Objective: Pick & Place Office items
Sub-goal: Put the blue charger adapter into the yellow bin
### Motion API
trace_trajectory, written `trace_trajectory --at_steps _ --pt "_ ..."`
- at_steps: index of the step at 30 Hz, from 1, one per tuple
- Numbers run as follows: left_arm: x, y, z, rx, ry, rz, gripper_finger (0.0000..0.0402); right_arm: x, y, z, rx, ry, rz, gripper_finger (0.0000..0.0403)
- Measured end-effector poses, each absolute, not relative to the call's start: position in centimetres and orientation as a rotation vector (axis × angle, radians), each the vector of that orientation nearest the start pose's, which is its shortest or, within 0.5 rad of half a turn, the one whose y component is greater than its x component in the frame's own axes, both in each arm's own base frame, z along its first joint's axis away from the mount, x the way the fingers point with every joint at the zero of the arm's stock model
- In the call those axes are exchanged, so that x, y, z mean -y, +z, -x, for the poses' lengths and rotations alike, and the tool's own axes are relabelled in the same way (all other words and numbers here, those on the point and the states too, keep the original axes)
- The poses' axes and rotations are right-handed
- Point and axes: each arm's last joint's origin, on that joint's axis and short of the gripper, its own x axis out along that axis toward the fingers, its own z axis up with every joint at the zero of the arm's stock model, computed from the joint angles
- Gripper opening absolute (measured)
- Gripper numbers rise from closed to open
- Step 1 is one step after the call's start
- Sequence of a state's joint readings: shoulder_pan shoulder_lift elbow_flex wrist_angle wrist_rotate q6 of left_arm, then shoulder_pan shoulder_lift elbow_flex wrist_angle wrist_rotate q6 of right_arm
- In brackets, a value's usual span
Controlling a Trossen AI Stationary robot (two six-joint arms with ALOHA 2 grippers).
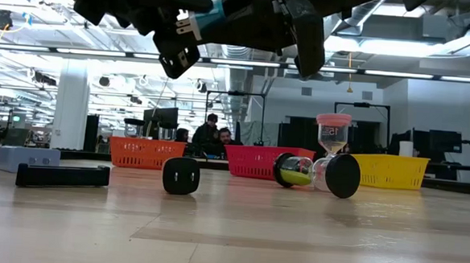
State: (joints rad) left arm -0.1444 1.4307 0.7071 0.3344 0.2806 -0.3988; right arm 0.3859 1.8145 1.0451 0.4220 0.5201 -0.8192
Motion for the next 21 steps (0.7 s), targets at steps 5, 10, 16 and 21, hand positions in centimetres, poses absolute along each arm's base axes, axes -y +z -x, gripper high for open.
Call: trace_trajectory --at_steps 5,10,16,21 --pt "5.04 21.19 -29.09 -0.465 -0.336 0.415 0.0145 -13.29 20.11 -36.57 -0.350 0.001 0.962 0.0151" --pt "5.04 21.18 -29.08 -0.466 -0.336 0.417 0.0145 -13.29 20.11 -36.58 -0.350 0.001 0.962 0.0132" --pt "5.03 21.17 -29.08 -0.466 -0.334 0.416 0.0145 -13.24 20.06 -36.57 -0.355 -0.001 0.949 0.0158" --pt "5.03 21.18 -29.09 -0.465 -0.334 0.416 0.0145 -13.32 20.14 -36.57 -0.346 -0.003 0.945 0.0169"
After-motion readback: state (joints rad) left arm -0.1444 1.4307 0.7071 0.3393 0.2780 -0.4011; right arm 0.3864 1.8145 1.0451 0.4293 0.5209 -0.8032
